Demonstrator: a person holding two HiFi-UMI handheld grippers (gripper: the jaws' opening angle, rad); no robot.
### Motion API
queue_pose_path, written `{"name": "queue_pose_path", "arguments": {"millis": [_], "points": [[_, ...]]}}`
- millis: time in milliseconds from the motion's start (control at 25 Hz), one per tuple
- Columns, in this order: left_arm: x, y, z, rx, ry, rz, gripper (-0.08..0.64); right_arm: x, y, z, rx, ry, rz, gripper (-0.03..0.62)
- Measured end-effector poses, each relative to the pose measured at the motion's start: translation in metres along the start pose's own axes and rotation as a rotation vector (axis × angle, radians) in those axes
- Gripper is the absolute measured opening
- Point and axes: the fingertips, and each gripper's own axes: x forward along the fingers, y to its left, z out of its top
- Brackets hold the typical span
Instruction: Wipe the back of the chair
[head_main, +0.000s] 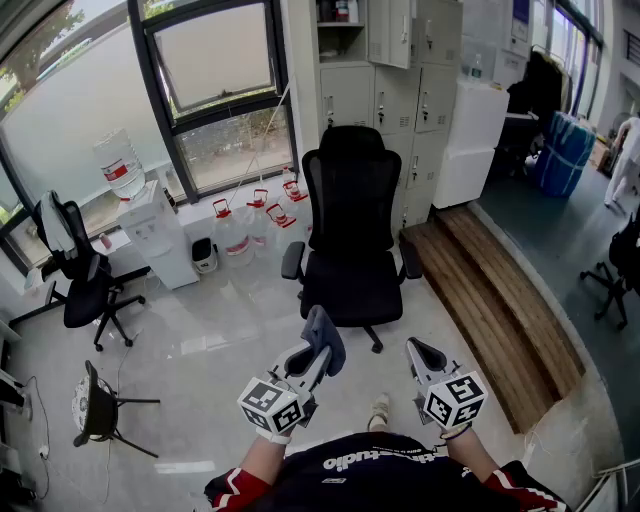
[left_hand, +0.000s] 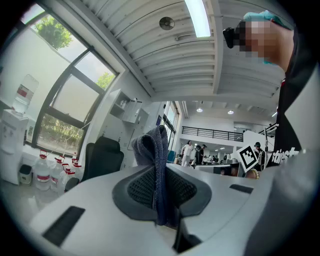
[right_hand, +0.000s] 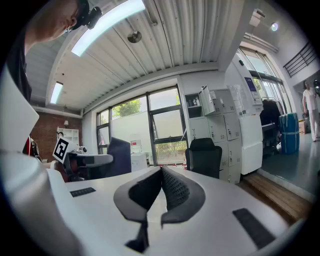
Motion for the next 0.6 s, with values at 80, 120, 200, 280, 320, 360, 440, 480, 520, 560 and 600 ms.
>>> {"name": "queue_pose_path", "arguments": {"millis": [80, 120, 200, 280, 320, 360, 440, 480, 520, 560, 600], "points": [[0.003, -0.002, -0.003, 0.000, 0.001, 0.001, 0.055, -0.002, -0.003, -0.002, -0.002, 0.001, 0.002, 0.011], [0.004, -0.003, -0.004, 0.001, 0.001, 0.001, 0.055, -0.002, -0.004, -0.002, -0.003, 0.001, 0.003, 0.012], [0.006, -0.004, -0.005, 0.000, 0.000, 0.000, 0.055, -0.003, -0.007, -0.002, -0.003, 0.000, 0.002, 0.011], [0.008, -0.006, -0.005, -0.002, 0.002, -0.005, 0.055, -0.004, -0.008, -0.002, -0.001, -0.004, 0.000, 0.011], [0.008, -0.006, -0.005, -0.002, 0.004, -0.006, 0.055, -0.005, -0.009, -0.002, -0.001, -0.005, -0.001, 0.011], [0.008, -0.007, -0.006, -0.002, 0.007, -0.007, 0.055, -0.005, -0.009, -0.003, 0.000, -0.005, -0.003, 0.011], [0.009, -0.007, -0.008, -0.002, 0.011, -0.007, 0.055, -0.006, -0.011, -0.005, 0.003, -0.005, -0.005, 0.011], [0.009, -0.007, -0.009, -0.003, 0.012, -0.007, 0.055, -0.006, -0.012, -0.006, 0.004, -0.004, -0.006, 0.011], [0.010, -0.007, -0.009, -0.004, 0.012, -0.007, 0.055, -0.005, -0.012, -0.007, 0.004, -0.003, -0.007, 0.011], [0.011, -0.005, -0.010, -0.005, 0.013, -0.006, 0.055, -0.004, -0.013, -0.007, 0.002, 0.000, -0.008, 0.011], [0.012, -0.004, -0.010, -0.008, 0.014, -0.005, 0.055, -0.003, -0.014, -0.008, 0.001, 0.003, -0.011, 0.011]]}}
